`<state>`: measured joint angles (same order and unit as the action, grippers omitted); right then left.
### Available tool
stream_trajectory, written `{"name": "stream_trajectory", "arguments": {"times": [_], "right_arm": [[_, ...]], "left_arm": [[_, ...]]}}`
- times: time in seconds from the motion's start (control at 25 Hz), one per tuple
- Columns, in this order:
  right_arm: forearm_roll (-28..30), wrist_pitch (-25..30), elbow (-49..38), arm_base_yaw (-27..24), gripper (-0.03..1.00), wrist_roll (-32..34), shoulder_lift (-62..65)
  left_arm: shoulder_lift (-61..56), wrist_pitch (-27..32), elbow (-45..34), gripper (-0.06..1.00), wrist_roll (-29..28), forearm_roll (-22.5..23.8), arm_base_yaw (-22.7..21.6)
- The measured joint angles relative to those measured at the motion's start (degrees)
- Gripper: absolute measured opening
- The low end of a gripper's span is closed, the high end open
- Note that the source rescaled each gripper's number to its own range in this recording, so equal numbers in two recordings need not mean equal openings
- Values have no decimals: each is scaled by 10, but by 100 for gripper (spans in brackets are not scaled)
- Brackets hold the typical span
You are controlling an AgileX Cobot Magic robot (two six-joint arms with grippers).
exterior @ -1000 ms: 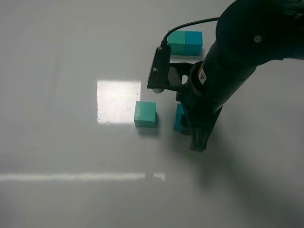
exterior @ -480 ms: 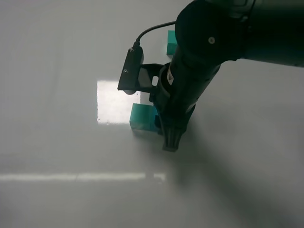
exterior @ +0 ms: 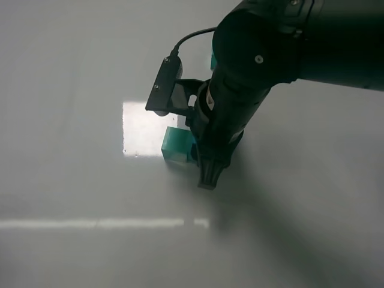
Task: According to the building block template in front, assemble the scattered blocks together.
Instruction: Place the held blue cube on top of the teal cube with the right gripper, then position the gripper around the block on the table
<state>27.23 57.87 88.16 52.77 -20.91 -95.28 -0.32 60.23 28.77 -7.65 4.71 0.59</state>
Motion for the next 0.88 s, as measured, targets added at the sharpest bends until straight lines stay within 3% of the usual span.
{"name": "stream_trajectory", "arguments": {"times": [0.08,0.16,0.28,0.6,0.72,0.88], "right_arm": [[8,0,0,9,53,2,0],[9,-5,0,24,73,5,0],[10,-36,0,35,82,25,0],[18,-57,2,35,82,70,-1],[19,-48,4,35,73,73,-9],[21,-38,5,35,53,75,-17]], "left_arm": [[0,0,0,68,0,0,0],[0,0,0,68,0,0,0],[0,0,0,68,0,0,0],[0,0,0,68,-2,0,0],[0,0,0,68,-2,0,0],[0,0,0,68,-2,0,0]]}}
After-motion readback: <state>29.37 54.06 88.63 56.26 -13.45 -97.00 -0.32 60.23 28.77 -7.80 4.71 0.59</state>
